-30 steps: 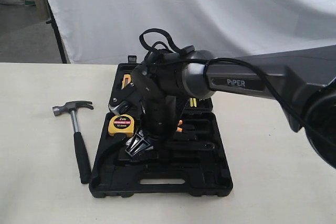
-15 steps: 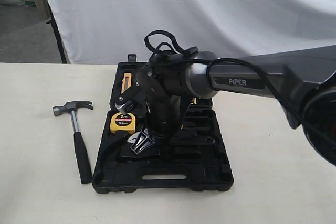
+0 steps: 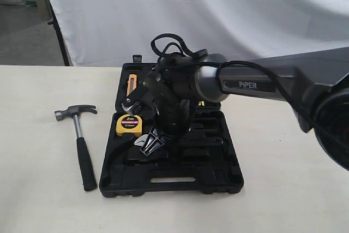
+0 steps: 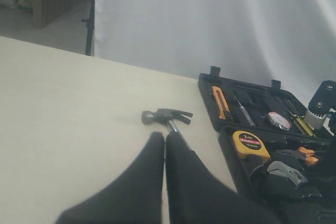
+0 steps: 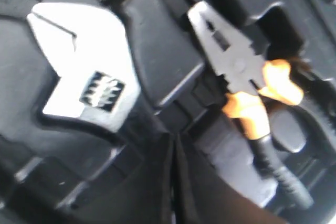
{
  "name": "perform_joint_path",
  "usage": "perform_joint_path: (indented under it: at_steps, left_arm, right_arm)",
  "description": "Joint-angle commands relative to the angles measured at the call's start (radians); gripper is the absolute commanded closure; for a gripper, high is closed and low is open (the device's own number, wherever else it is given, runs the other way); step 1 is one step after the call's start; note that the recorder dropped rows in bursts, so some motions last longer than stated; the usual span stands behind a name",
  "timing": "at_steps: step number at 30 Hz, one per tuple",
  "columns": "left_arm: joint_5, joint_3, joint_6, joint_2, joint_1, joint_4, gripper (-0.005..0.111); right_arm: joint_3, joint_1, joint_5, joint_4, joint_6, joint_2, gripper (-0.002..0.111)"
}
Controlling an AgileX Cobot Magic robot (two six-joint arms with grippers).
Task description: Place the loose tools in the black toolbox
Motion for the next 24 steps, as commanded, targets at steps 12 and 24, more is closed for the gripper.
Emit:
perform_joint_path:
  at_steps: [12,24]
  left_arm:
    - [-0.007,-0.003,-0.005,-0.003,0.025,0.004,0.106]
    - [-0.007,-0.003,-0.005,-0.003,0.025,0.004,0.106]
  right_arm:
    - [0.003,-0.008,0.004,0.011,-0.006,0.101,0.108]
    - [0.003,-0.057,0.066,0.002,-0.004,-0.131,0.108]
